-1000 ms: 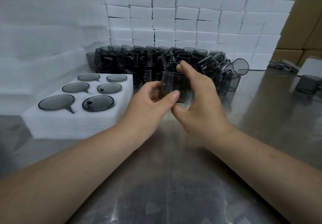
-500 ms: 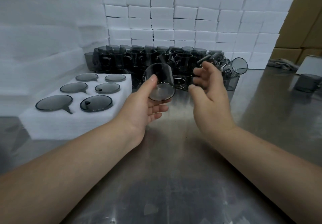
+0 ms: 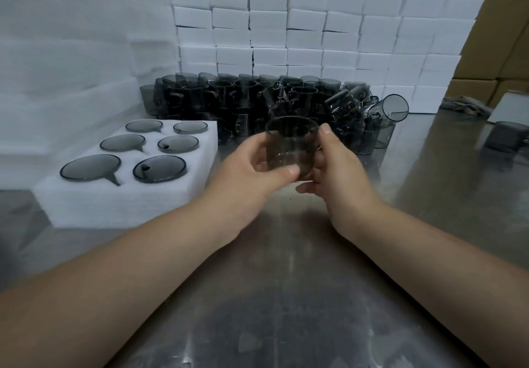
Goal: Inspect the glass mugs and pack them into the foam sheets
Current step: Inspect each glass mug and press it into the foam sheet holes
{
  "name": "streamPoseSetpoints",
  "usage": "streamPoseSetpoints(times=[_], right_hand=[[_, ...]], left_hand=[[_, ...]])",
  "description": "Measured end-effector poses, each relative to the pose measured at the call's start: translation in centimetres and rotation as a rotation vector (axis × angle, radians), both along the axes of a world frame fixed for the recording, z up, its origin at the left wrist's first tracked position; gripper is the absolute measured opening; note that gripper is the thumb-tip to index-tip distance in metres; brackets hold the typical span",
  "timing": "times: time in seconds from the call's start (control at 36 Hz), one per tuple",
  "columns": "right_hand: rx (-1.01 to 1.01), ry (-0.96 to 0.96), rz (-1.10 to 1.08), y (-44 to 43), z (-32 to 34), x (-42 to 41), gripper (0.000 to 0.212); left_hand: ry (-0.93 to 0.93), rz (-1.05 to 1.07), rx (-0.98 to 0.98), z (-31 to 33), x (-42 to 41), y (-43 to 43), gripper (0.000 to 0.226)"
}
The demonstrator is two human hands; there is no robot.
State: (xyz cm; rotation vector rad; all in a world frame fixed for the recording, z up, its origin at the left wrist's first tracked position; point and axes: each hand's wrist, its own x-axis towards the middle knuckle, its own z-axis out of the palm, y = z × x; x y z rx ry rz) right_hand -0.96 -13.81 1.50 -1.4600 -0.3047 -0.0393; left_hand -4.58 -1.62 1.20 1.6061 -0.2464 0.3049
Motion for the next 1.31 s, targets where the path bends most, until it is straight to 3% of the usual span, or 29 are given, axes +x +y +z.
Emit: streamPoseSetpoints(times=[0.11, 0.22, 0.39, 0.61, 0.67, 0.78, 0.89, 0.97, 1.06, 1.08, 1.22, 1.31], right_hand=[[0.167, 0.1, 0.174, -0.2, 0.3, -0.2, 0.057], [0.214, 0.11, 0.206, -0.4, 0.6, -0.3, 0.065], [0.019, -0.017, 0.096, -0.7, 0.6, -0.4, 0.028], [0.138, -0.126, 0.015, -0.5, 0.7, -0.3, 0.013], [0.151, -0.203, -0.09, -0.6, 0.9, -0.2, 0.015], [0.006, -0.421, -0.331, -1.3, 1.5, 0.0, 0.025], [-0.121, -0.66, -0.379, -1.5, 1.3, -0.7, 0.032], [-0.205, -0.793, -0.291, -0.5, 0.3, -1.7, 0.037], [-0.234, -0.781, -0.24, 0.0, 0.1, -1.7, 0.037], [-0.237, -0.777, -0.245, -0.1, 0.1, -1.6, 0.037], [-0.126, -0.669, -0.416, -1.0, 0.7, -0.3, 0.029], [-0.137, -0.675, -0.401, -0.8, 0.3, -0.4, 0.028]], left_hand=[[-0.21, 0.242, 0.397, -0.4, 0.1, 0.0, 0.054], [-0.344, 0.346, 0.552, -0.5, 0.4, 0.3, 0.061], [-0.38, 0.389, 0.637, -0.4, 0.4, 0.8, 0.066], [-0.341, 0.317, 0.645, -0.3, -0.1, 0.8, 0.08], [-0.307, 0.303, 0.592, -0.2, -0.2, 0.8, 0.084], [-0.264, 0.338, 0.233, 0.6, -0.5, 0.6, 0.078], [-0.264, 0.365, -0.007, 1.8, -0.7, 0.4, 0.077], [-0.203, 0.197, -0.063, 2.8, 0.3, -0.8, 0.068], [-0.117, 0.113, -0.126, 2.6, 0.4, -1.3, 0.068], [-0.117, 0.158, -0.145, 2.6, 0.3, -0.9, 0.064], [-0.127, 0.488, -0.393, 2.7, -0.2, 1.9, 0.086], [-0.029, 0.257, -0.243, 2.8, 0.8, -0.6, 0.072]])
